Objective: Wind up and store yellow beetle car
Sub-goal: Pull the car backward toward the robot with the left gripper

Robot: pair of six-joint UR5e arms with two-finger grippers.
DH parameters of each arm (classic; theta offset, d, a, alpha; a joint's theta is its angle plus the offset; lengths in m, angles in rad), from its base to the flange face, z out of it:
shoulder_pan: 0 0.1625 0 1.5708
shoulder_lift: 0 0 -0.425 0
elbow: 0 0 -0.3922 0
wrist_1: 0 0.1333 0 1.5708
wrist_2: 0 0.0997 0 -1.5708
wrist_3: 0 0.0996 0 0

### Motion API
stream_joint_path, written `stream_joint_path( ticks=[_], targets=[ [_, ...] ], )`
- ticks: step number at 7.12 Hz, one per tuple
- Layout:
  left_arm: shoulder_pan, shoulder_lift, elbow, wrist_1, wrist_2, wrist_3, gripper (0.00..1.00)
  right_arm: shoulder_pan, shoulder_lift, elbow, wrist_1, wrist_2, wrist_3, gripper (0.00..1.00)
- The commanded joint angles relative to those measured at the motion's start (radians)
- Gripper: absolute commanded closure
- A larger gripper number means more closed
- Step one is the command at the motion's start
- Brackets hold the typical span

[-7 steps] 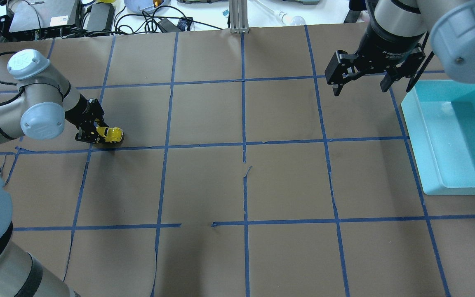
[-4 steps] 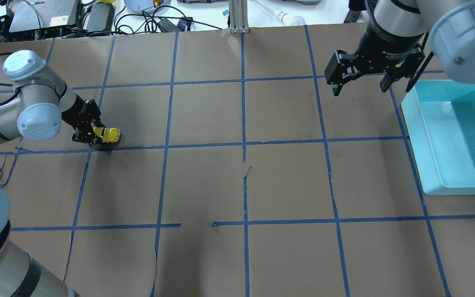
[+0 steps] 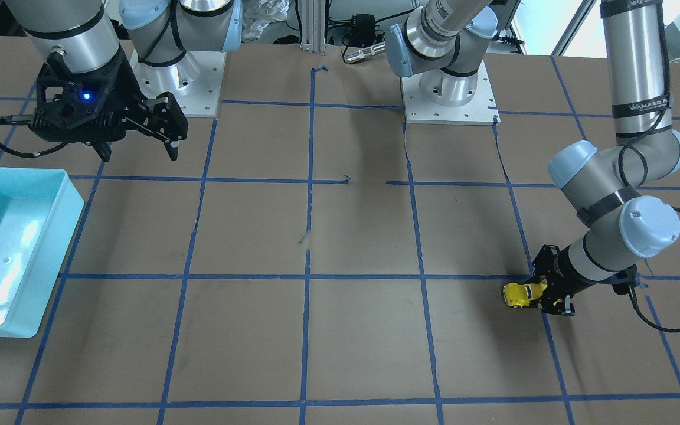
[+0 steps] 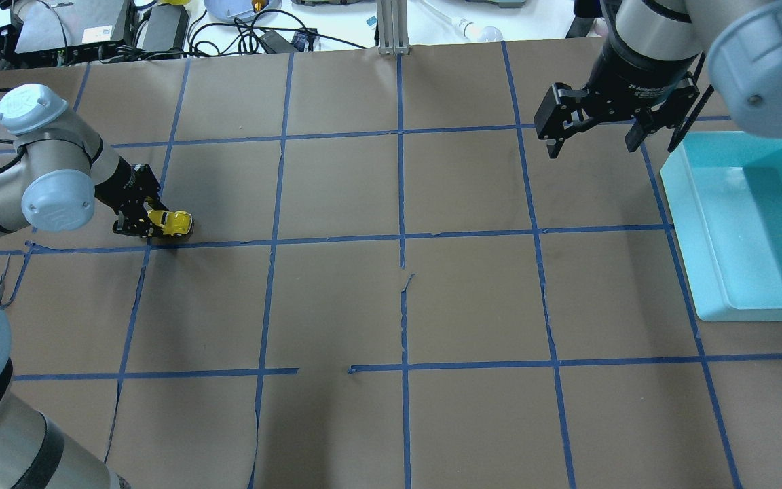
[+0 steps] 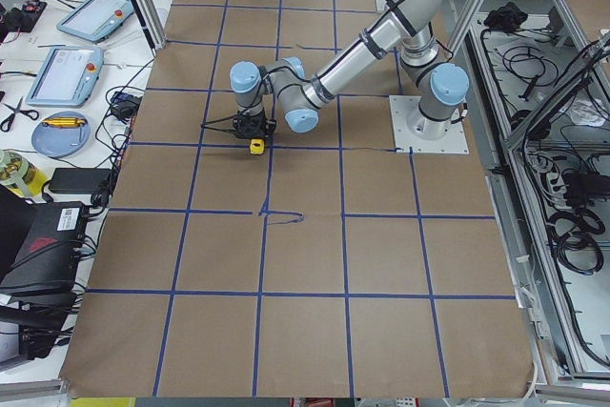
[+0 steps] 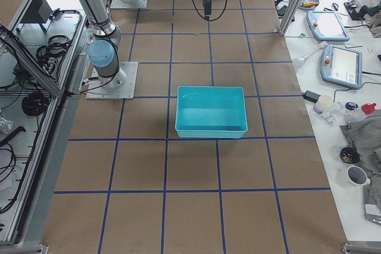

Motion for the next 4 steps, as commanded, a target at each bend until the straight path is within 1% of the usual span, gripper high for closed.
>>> stream_joint_path(
  ticks=[1, 3, 4],
  targets=[
    [0.000, 0.000, 0.003, 0.000, 0.005, 0.013, 0.99, 0.000, 0.000, 0.000, 0.000, -0.002, -0.001, 0.00],
    [0.003, -0.001, 0.006, 0.000, 0.006, 0.016, 0.99, 0.000, -0.001, 0.000, 0.000, 0.001, 0.001, 0.00],
    [0.023, -0.001, 0.004, 0.000, 0.005, 0.025, 0.99, 0.002, -0.001, 0.000, 0.000, 0.001, 0.004, 0.00]
  ],
)
